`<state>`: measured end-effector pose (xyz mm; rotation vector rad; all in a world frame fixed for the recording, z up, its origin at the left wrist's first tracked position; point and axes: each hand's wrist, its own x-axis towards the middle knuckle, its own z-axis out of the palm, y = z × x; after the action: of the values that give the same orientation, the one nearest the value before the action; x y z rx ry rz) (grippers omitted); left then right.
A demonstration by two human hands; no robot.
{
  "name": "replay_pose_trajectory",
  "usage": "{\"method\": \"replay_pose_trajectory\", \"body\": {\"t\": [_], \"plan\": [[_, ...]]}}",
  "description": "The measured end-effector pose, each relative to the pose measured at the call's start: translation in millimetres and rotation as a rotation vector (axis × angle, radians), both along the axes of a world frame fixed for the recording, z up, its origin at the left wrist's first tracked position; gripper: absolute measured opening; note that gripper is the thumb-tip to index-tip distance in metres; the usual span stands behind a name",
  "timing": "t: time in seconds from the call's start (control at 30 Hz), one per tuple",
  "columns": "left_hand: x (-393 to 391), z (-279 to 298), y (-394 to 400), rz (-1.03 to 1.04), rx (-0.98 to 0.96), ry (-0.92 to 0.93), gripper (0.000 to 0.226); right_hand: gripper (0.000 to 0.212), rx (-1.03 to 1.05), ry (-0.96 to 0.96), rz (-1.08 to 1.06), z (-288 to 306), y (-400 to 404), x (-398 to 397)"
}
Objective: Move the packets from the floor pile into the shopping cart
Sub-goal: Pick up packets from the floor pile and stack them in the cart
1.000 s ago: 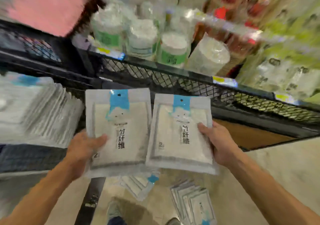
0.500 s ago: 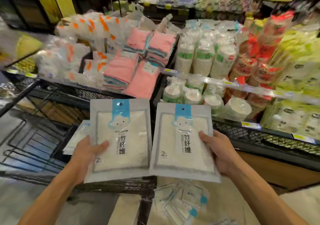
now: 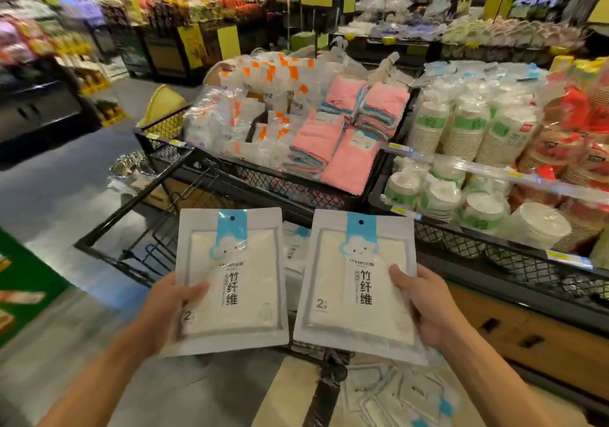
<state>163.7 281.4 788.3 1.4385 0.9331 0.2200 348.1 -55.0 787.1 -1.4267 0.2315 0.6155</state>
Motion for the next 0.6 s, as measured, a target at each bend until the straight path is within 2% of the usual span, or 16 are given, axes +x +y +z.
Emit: {"method": "replay_pose_trajectory", "body": {"t": [0.23, 0.6], "plan": [[-8, -10, 63, -0.034, -0.033, 0.013, 0.021, 0.016, -0.024, 0.021, -0.006, -16, 51, -19], [96, -69, 226, -0.138, -0.121, 0.089, 0.023, 0.016, -0.142, 0.063, -0.183, -54, 201, 28]]}}
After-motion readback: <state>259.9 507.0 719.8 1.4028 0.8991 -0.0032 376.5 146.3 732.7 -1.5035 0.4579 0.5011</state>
